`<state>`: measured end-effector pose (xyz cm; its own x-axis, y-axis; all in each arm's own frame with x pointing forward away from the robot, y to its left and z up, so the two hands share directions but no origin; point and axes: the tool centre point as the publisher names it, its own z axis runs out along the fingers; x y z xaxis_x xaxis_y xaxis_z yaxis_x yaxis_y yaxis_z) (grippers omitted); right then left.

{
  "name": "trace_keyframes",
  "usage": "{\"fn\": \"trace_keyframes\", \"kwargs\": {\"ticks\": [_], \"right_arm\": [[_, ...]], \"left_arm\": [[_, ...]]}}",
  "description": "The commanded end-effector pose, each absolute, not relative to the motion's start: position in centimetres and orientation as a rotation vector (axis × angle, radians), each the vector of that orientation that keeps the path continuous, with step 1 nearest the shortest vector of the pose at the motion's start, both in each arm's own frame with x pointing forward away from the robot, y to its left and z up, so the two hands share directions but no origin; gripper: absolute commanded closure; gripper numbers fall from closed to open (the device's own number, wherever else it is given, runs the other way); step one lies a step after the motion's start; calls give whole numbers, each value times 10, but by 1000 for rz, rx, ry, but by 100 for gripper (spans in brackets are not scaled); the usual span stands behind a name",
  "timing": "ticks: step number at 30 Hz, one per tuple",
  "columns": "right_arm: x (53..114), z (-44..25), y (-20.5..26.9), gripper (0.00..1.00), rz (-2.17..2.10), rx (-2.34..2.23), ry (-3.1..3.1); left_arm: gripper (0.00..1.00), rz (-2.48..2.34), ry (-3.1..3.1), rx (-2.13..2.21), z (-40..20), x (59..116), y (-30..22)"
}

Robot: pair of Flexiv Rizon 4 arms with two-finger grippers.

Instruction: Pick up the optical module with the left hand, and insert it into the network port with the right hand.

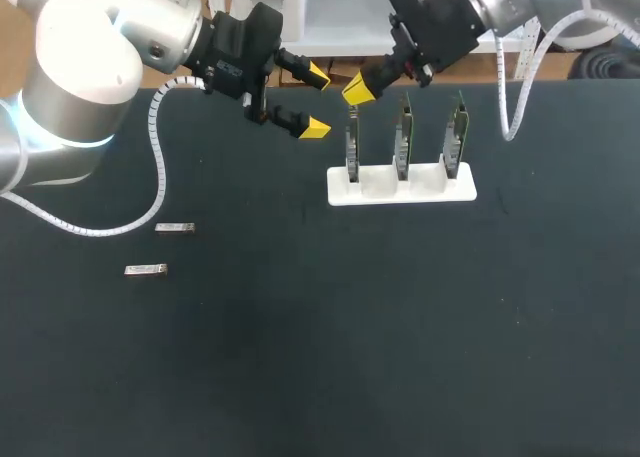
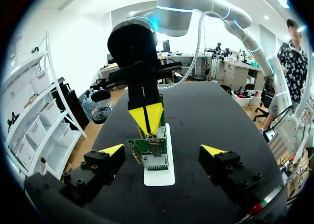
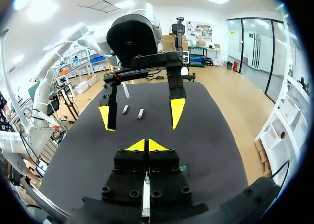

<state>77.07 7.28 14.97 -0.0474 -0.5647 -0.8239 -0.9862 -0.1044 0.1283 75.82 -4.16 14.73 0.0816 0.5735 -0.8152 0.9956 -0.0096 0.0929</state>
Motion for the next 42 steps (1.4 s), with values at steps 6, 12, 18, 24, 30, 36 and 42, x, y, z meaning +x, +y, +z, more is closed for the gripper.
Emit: {"fn": "trace_keyframes", "kwargs": {"ticks": [6,12,18,24,30,36,42], "right_arm": [[771,147,70,100,1045,-1702,1657],[771,144,69,100,1048,-1696,1663],[770,142,70,100,1053,-1691,1667],[772,140,69,100,1056,-1688,1673],[771,134,68,100,1067,-1679,1688],[772,136,68,100,1070,-1674,1680],[770,152,68,100,1056,-1661,1625]], "left_arm": [[0,-771,1578,1671,148,759,-42],[0,-771,1578,1671,148,759,-42],[0,-771,1578,1671,148,759,-42],[0,-771,1578,1671,148,759,-42],[0,-771,1578,1671,148,759,-42],[0,-771,1578,1671,148,759,-42],[0,-771,1578,1671,148,759,-42]]}}
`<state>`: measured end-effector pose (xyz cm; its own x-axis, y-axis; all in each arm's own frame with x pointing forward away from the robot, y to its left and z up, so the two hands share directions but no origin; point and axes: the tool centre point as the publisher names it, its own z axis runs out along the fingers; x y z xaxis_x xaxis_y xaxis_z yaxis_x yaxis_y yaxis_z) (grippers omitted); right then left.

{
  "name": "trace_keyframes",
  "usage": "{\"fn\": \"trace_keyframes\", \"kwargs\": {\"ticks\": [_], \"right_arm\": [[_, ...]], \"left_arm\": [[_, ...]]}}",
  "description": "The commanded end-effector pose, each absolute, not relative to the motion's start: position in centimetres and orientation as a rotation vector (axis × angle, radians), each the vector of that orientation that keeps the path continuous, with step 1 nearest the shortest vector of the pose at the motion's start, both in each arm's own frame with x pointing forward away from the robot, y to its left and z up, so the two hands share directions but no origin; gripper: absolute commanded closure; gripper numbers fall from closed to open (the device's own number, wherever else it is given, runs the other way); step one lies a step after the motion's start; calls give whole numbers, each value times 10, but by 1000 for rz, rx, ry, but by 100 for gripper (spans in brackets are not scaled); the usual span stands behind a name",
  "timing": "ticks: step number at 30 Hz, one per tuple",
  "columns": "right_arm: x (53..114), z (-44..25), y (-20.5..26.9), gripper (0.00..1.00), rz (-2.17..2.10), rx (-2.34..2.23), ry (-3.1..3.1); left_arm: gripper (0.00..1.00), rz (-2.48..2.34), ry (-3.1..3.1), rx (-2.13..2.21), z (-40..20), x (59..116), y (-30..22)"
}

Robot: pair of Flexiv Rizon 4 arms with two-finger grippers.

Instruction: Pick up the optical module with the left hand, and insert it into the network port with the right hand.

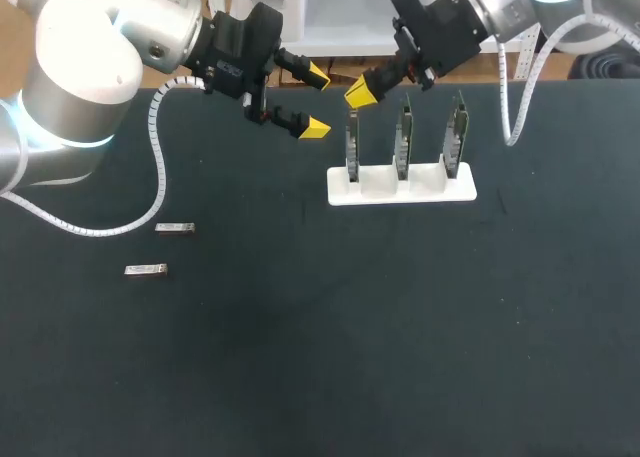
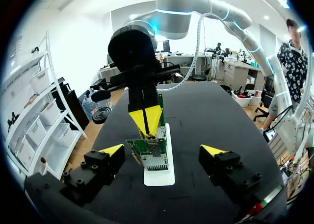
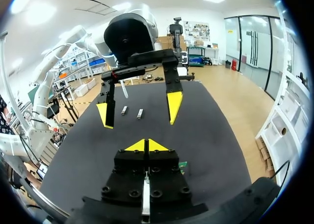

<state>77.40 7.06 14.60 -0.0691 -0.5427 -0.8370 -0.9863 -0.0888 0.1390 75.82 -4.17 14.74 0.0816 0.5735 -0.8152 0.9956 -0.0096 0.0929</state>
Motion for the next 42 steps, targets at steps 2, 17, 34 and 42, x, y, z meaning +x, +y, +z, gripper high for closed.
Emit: {"fn": "trace_keyframes", "kwargs": {"ticks": [2,17,34,42], "right_arm": [[769,159,67,100,1050,-1657,1604],[722,186,35,100,1050,-1640,1568],[691,174,-21,100,995,-1583,1741],[702,166,-35,100,1010,-1607,1737]], "left_arm": [[0,-771,1578,1671,148,759,-42],[0,-771,1578,1671,148,759,-42],[0,-771,1578,1671,148,759,-42],[0,-771,1578,1671,148,759,-42]]}}
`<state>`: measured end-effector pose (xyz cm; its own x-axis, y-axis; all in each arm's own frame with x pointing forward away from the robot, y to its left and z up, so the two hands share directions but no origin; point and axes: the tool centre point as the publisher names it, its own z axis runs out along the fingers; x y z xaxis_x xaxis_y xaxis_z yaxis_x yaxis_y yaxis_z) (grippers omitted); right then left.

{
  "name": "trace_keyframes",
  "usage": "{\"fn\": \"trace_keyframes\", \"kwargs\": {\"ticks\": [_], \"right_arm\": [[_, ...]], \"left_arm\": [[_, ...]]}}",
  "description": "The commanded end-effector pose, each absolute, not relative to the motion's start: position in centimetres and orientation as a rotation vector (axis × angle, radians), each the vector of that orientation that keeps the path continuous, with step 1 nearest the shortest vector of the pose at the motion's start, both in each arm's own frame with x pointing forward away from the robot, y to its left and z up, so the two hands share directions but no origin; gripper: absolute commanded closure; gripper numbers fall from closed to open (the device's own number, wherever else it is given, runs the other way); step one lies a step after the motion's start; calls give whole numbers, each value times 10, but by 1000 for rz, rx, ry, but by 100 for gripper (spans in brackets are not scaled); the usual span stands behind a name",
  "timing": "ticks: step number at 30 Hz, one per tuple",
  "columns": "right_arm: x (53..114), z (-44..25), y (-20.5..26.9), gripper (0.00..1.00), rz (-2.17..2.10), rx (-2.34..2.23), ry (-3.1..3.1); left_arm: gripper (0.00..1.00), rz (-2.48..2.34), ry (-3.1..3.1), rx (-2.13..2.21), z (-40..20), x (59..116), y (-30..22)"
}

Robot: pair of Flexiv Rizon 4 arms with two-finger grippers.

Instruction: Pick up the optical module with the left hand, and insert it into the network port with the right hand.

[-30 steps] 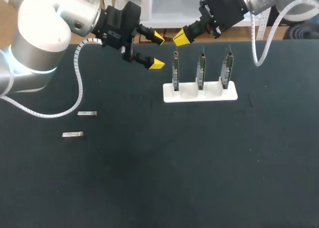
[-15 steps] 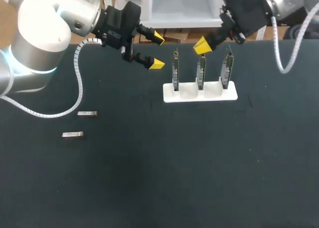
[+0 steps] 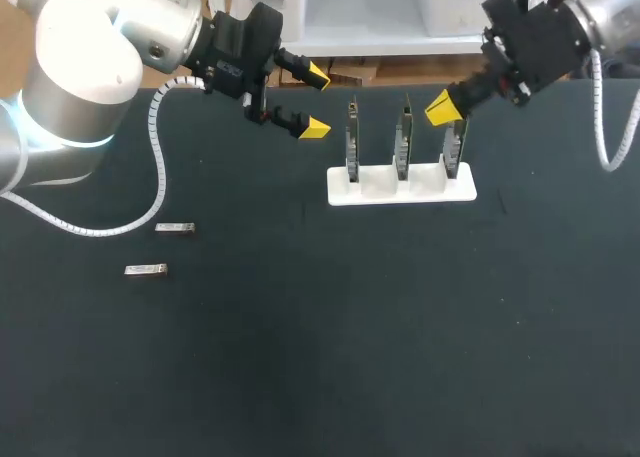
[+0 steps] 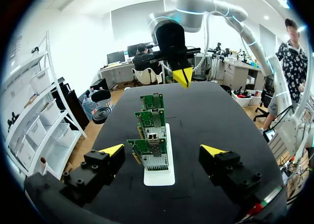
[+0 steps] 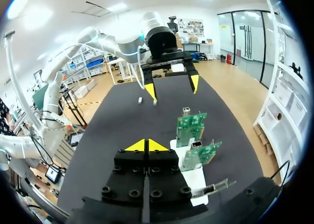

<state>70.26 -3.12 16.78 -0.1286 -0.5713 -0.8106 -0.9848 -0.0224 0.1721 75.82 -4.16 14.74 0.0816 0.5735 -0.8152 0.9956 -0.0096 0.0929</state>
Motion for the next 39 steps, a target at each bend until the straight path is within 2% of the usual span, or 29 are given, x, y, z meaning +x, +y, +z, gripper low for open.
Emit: {"fn": "trace_keyframes", "kwargs": {"ticks": [1,21,39], "right_arm": [[704,164,-37,100,1013,-1613,1747],[740,160,-47,100,1063,-1724,1691],[743,153,-47,100,1036,-1694,1741]], "left_arm": [[0,-771,1578,1671,148,759,-42],[0,-771,1578,1671,148,759,-42],[0,-771,1578,1671,148,759,-42]]}}
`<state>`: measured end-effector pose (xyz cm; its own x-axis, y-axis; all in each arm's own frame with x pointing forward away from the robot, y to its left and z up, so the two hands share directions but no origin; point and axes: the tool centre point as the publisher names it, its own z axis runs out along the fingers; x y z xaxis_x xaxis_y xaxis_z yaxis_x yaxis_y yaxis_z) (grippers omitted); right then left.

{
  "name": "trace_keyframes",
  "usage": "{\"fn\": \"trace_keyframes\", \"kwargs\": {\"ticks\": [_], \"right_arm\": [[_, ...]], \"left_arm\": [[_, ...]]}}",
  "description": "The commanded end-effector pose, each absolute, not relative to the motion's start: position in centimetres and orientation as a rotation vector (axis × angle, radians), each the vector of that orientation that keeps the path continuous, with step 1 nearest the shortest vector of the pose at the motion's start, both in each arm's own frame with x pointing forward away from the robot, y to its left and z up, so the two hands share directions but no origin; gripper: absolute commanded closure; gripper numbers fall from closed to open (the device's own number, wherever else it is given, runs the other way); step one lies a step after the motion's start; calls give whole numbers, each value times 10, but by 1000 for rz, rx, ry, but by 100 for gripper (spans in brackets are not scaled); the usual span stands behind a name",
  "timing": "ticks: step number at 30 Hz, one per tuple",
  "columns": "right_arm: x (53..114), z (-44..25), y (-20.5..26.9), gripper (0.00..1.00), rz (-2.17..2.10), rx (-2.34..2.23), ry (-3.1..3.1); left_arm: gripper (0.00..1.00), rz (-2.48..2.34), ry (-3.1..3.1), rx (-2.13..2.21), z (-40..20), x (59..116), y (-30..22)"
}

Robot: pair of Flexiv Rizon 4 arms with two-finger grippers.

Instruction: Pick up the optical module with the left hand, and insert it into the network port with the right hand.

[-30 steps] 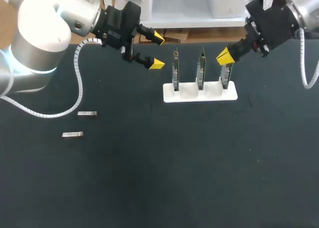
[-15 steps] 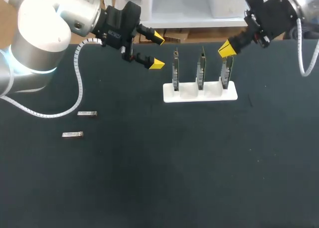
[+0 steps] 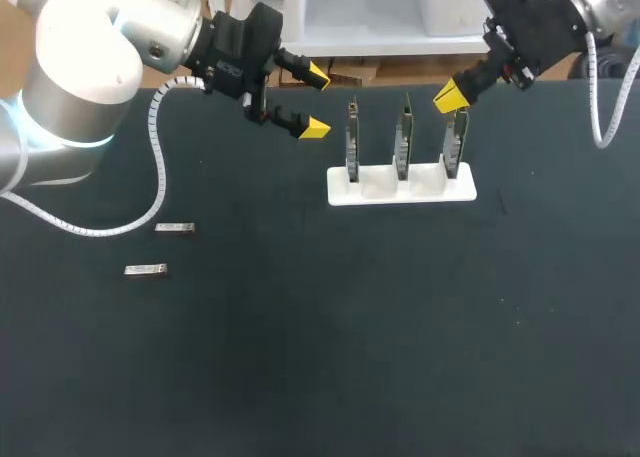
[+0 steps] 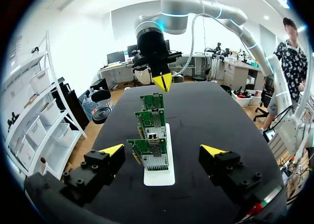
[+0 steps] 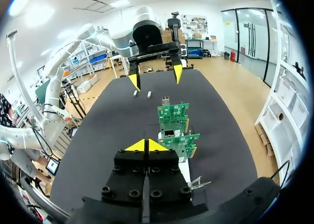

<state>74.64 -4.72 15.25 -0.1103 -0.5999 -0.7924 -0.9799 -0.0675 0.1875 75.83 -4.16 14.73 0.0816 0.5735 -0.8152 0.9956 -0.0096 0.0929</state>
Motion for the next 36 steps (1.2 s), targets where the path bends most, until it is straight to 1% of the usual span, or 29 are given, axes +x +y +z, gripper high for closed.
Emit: {"fn": "trace_keyframes", "kwargs": {"ticks": [1,22,36], "right_arm": [[744,153,-47,100,1035,-1695,1743],[765,152,-60,100,1017,-1700,1778],[767,151,-53,100,1022,-1698,1762]], "left_arm": [[0,-771,1578,1671,148,759,-42],[0,-771,1578,1671,148,759,-42],[0,-771,1578,1671,148,759,-42]]}}
